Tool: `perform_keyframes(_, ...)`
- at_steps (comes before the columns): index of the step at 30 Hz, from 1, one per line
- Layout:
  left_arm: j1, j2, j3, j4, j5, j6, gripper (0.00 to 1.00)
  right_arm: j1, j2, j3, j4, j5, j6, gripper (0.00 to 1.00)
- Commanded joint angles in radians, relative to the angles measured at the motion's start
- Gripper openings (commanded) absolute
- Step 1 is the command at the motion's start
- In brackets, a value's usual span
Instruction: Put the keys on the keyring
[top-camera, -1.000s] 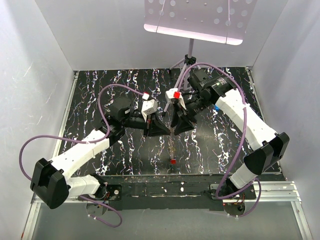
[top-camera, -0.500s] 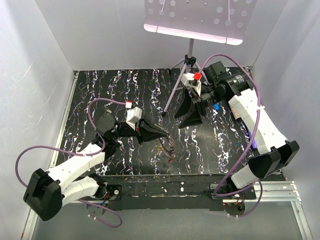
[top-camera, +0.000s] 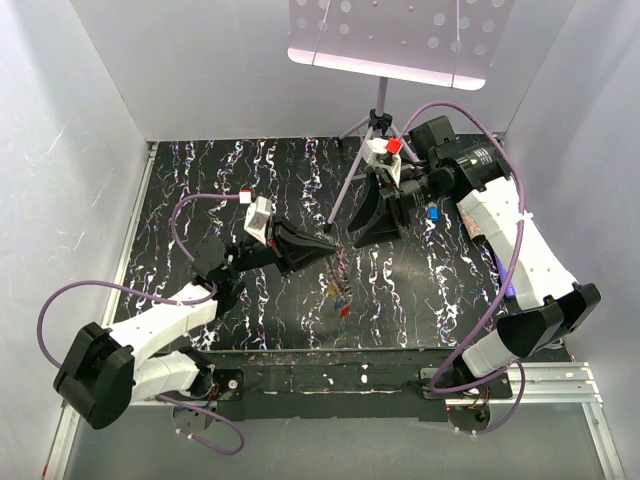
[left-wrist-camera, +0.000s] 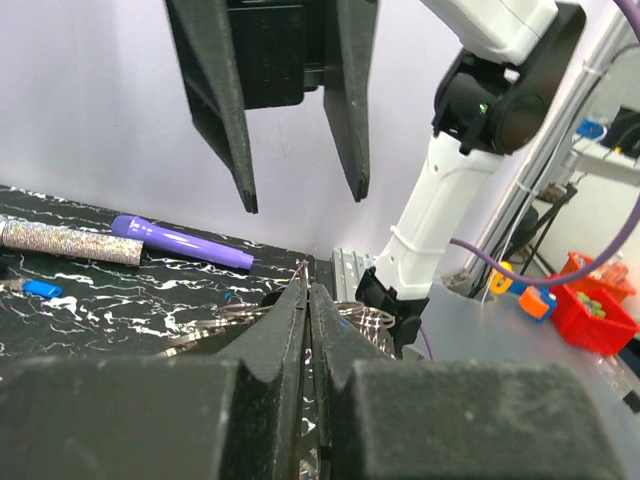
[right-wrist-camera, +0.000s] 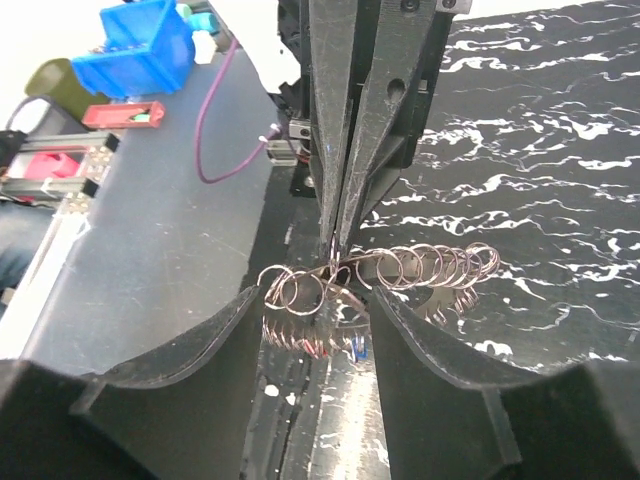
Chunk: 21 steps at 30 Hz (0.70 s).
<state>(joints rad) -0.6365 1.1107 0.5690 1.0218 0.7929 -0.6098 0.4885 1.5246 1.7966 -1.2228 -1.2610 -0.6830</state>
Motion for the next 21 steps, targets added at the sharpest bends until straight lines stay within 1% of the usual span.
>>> perform_keyframes(1, 0.005, 0.001, 0.008, 0.054, -0.124, -0.1, 0.0, 0.03, -0.009, 0.063, 0.035, 0.132, -0.012, 0.54)
perform_keyframes(3, 0.005, -0.009, 0.017, 0.012, -0.162, -0.108, 0.0, 0.038, -0.007, 0.067, 0.042, 0.169, -0.015, 0.53)
perform_keyframes(8, 0.004, -0.037, 0.019, -0.049, -0.204, -0.128, 0.0, 0.048, -0.006, 0.072, 0.057, 0.239, -0.01, 0.53)
perform_keyframes(16, 0.004, -0.034, 0.032, -0.121, -0.234, -0.179, 0.0, 0.051, 0.002, 0.112, 0.066, 0.287, -0.003, 0.53)
perform_keyframes(21, 0.006, -0.045, 0.043, -0.186, -0.251, -0.151, 0.0, 0.047, -0.003, 0.107, 0.029, 0.276, -0.041, 0.54)
